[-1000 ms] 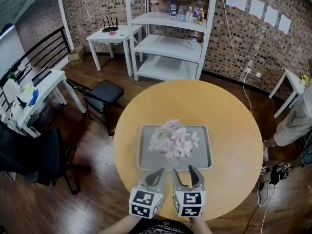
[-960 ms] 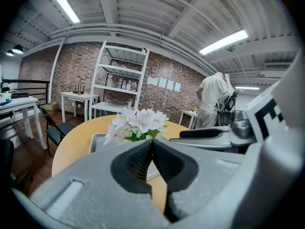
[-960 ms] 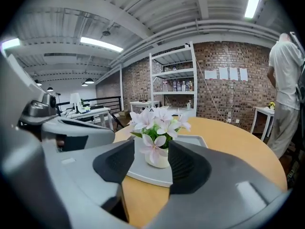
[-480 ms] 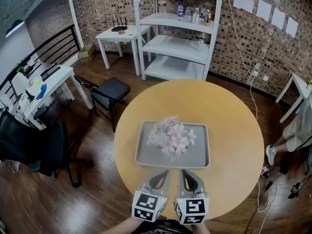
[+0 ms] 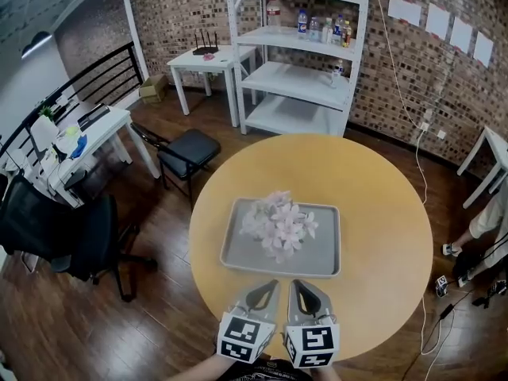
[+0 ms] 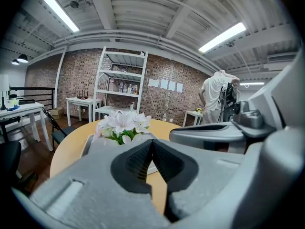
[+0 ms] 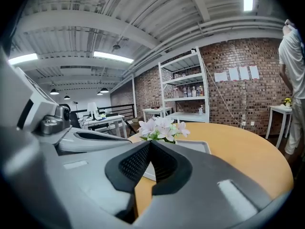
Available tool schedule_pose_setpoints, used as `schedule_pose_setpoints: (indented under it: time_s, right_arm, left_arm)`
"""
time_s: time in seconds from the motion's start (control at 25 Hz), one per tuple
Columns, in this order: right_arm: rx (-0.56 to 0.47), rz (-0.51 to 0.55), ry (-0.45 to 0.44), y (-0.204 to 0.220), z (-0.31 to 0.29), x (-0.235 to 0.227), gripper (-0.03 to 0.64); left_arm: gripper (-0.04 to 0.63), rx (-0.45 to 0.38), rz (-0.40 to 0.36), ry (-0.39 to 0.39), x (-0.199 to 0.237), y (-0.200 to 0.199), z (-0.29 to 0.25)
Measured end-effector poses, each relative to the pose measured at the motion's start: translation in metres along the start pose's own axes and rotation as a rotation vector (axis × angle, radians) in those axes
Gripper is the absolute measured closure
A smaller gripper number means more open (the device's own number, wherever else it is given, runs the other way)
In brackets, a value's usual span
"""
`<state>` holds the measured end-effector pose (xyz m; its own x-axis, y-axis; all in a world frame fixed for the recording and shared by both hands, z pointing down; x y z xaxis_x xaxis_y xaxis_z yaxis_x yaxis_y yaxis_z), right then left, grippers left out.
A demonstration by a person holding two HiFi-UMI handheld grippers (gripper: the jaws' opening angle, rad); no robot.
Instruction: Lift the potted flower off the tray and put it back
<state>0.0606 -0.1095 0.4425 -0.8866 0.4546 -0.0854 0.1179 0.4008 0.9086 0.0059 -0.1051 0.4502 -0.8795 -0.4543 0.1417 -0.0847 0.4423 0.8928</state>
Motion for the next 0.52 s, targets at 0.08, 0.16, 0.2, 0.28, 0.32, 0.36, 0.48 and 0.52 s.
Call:
schedule_pose_setpoints:
  time_s: [0.08,0.16,0.2,0.28,0.32,0.36,0.48,0.52]
  right_arm:
    - [-0.003,-0.002,-0.01,0.0,0.0,0.004,0.617]
    - [-0.006,-0.007,-0.022,0.0,-0.001,0.005,0.617]
    - [-0.007,-0.009,-0.028,0.0,-0.001,0.004,0.617]
    - [-0.009,-0.009,-0.037,-0.001,-0.001,0.002,0.617]
    - [-0.009,-0.008,-0.039,-0.002,0.0,0.0,0.617]
    - [-0.01,-0.006,-0.04,-0.002,0.0,-0.001,0.617]
    - [-0.005,-0.004,-0.046,-0.002,0.002,-0.003,0.617]
    - [-0.002,-0.004,-0.048,-0.002,0.003,-0.004,0.617]
  left_arm:
    - [0.592,0.0,-0.001,-0.004,0.001,0.001,0.003]
    - [0.592,0.001,-0.004,-0.01,0.001,0.001,0.003]
    - [0.592,0.002,-0.005,-0.013,0.0,0.001,0.002]
    - [0.592,0.004,-0.007,-0.017,-0.002,-0.001,0.0]
    - [0.592,0.005,-0.007,-0.019,-0.003,-0.001,0.0]
    - [0.592,0.007,-0.007,-0.019,-0.005,-0.002,-0.001]
    - [0.592,0.011,-0.008,-0.02,-0.01,-0.004,-0.003]
    - [0.592,0.012,-0.008,-0.02,-0.011,-0.005,-0.003]
Point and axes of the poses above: the fingertips, and each gripper's own axes: z backward along the fingers, x to its left, y out of its underside, the point moved 2 cm from there along z, backward along the fingers, and after that the axes turned 5 degrees about x, right-handed, at the moved point
